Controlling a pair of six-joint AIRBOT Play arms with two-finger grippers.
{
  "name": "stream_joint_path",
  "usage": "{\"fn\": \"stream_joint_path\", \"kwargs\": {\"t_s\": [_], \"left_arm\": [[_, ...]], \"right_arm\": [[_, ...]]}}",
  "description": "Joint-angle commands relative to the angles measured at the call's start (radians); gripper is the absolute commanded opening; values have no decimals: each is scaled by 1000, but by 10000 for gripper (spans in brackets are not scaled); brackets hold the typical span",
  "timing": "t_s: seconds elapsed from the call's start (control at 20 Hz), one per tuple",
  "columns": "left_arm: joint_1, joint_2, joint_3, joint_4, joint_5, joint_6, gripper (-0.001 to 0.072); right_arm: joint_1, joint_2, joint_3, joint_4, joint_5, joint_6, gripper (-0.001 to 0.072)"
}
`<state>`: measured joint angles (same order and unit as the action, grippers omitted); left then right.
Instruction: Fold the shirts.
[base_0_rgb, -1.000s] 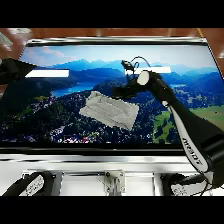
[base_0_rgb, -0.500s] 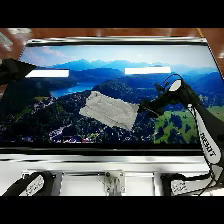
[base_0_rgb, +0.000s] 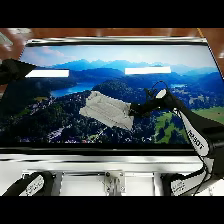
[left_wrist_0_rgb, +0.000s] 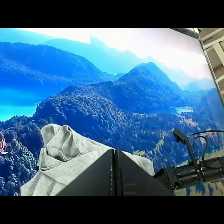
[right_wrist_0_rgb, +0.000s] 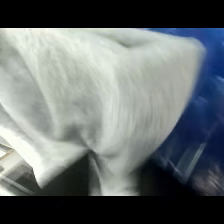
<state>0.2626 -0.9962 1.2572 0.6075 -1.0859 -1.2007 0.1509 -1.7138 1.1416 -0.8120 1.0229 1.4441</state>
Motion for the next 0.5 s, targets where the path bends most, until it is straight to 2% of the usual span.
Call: {"fn": "stream_joint_path", "kwargs": {"t_s": [0.0,0.2,0.25,0.35,0.45], "left_arm": [[1,0,0,0,0,2,37],[1,0,0,0,0,-1,37],[1,0,0,0,0,-2,37],[1,0,0,0,0,-1,37],[1,-1,-5,8,0,3,37]], "right_arm": [[14,-7,6,79,-51,-69,60],[-57,98,103,195,-8,-231,60],[-82,130,149,217,-3,-242,60],[-141,183,267,226,0,-193,59],[-195,205,391,227,10,-41,59]]}}
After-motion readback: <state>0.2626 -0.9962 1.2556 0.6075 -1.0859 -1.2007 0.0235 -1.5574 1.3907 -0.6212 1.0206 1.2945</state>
